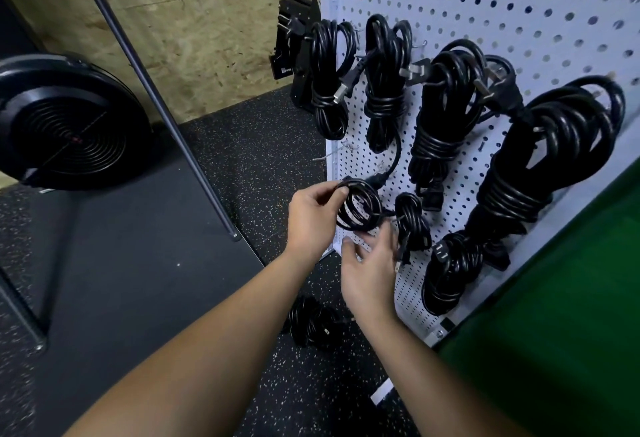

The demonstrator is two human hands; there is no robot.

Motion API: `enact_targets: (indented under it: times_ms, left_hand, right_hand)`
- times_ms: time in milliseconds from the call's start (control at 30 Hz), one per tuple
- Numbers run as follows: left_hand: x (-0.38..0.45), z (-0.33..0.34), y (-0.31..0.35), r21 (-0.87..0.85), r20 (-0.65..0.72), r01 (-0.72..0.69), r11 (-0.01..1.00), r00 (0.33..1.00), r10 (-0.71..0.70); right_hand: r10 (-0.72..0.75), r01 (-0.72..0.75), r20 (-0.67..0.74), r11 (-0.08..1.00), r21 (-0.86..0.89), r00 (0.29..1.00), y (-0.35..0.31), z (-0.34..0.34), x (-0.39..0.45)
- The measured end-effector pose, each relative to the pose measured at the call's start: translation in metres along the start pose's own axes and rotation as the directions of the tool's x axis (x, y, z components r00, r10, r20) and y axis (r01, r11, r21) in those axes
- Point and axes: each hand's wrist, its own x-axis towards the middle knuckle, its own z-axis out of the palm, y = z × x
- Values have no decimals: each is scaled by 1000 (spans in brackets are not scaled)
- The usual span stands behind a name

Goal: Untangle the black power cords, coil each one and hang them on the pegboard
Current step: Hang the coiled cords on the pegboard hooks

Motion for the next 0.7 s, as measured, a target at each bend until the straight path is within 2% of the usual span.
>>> enact_targets:
  times_ms: [100, 233, 400, 500, 600, 700]
  left_hand:
    - [-3, 0, -2, 1, -25, 19, 1000, 1000, -19]
    - [3, 0, -5, 0, 20, 32, 999, 999, -32]
    - [19, 1, -4, 72, 89, 38, 997, 995, -44]
    - [30, 7, 2, -2, 139, 69, 998, 988, -68]
    - [38, 18, 0, -13, 145, 47, 999, 988, -44]
    - [40, 29, -9, 60, 144, 11, 998, 989, -19]
  right_hand:
    - [82, -81, 52, 996, -29, 995, 0, -5, -7]
    - [123, -121, 38, 991, -53, 992, 3, -7, -5]
    - [164, -164, -6, 987, 7, 987, 6, -5, 2]
    - [158, -156, -29, 986, 62, 987, 9, -4, 4]
    - [173, -171, -27, 982, 80, 984, 15, -5, 6]
    - [238, -238, 0, 971, 24, 971, 16, -9, 9]
